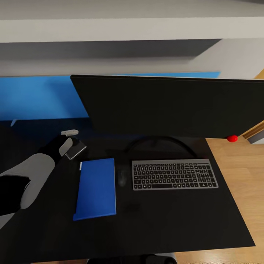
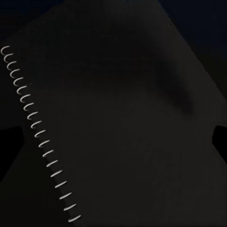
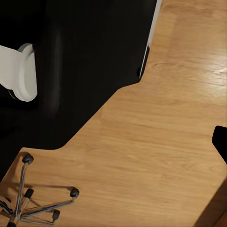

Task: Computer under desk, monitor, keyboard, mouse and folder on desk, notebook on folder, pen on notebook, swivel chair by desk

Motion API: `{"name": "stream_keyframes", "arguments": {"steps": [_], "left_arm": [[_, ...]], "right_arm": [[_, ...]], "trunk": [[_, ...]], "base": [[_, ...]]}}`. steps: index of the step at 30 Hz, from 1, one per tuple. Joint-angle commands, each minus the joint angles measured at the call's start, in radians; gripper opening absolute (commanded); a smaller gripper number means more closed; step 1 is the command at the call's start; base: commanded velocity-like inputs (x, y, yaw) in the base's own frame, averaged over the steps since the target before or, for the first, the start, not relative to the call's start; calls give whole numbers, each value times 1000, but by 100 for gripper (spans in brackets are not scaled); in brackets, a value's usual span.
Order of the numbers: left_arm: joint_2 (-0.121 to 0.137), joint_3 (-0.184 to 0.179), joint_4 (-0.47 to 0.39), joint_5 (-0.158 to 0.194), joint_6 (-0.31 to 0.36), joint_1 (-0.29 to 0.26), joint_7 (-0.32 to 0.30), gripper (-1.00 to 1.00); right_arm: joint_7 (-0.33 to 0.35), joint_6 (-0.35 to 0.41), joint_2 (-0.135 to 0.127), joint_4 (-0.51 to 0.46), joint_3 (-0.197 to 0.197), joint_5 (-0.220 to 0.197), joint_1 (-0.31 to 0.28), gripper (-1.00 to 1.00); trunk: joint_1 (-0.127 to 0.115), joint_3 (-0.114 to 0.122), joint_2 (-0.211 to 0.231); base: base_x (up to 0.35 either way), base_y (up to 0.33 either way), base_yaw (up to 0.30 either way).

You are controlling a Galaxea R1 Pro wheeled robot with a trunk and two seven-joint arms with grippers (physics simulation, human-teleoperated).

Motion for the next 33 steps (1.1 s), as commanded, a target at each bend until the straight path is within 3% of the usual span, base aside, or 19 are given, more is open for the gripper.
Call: {"name": "stream_keyframes", "arguments": {"steps": [1,14,33], "left_arm": [[1,-8,-2,10,5,0,7,100],[0,-12,-3,10,6,1,8,100],[-1,-22,-3,-1,3,12,14,100]], "right_arm": [[1,-2,-1,-1,4,-10,0,100],[1,0,-2,-1,4,-10,0,100],[1,1,-2,-1,4,-10,0,100]], "trunk": [[1,-3,-2],[1,-23,-2],[1,-26,-2]], "base": [[0,0,0],[0,0,0],[0,0,0]]}}
